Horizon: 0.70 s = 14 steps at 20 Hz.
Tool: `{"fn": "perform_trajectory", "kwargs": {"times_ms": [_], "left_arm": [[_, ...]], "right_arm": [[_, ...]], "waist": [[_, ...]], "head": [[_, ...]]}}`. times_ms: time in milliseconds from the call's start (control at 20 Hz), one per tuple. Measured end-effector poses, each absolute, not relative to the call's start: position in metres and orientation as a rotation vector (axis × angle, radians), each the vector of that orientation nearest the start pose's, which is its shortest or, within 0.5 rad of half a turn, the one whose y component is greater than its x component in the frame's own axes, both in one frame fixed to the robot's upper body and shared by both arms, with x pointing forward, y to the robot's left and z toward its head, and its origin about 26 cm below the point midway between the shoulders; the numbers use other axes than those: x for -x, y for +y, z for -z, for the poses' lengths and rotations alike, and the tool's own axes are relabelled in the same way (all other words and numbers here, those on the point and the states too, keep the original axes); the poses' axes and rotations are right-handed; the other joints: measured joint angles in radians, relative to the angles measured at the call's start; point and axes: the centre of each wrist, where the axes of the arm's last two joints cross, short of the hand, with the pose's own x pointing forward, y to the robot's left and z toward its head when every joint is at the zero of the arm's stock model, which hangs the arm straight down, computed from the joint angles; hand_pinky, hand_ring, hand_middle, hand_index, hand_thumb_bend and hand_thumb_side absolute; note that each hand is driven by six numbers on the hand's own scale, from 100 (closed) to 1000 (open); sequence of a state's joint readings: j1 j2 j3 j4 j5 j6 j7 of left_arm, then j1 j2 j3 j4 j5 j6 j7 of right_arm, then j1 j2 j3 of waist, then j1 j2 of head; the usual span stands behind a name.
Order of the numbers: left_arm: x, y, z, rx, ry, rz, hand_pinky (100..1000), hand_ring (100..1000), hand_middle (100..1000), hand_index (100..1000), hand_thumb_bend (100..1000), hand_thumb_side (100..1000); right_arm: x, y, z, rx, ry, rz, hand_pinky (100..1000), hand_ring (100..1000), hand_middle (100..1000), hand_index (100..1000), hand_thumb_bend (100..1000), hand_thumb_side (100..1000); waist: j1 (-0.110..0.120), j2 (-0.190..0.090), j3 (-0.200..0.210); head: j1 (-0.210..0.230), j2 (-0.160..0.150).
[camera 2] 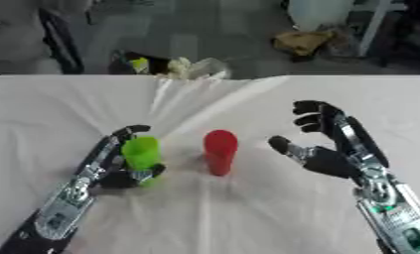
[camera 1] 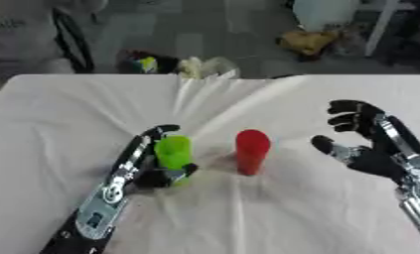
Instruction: Pour the contents of one cup into another cup.
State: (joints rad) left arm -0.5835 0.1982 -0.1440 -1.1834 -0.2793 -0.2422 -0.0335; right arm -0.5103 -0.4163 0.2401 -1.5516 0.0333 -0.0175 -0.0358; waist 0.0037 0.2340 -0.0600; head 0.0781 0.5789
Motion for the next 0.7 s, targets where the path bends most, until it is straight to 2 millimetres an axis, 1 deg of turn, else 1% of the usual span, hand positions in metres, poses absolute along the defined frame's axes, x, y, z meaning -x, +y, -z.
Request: {"fn": "perform_trajectory", "kwargs": {"times_ms": [350,700], "left_arm": [[-0.410,0.213,-0.089,-0.196,-1.977,0.664,100,124,285,824,521,226],[-0.408,0.214,-0.099,-0.207,-2.014,0.648,100,132,291,813,506,215]], "right_arm": [[-0.376,-0.233,-0.148,0.187,-1.989,-0.628,733,723,733,818,678,446],[-0.376,-0.233,-0.147,0.186,-1.989,-0.628,733,723,733,819,674,444]], "waist": [[0.003,-0.004,0.000],[0.005,-0.004,-0.001]], "head": [[-0.002,0.000],[-0.007,0.000]]}}
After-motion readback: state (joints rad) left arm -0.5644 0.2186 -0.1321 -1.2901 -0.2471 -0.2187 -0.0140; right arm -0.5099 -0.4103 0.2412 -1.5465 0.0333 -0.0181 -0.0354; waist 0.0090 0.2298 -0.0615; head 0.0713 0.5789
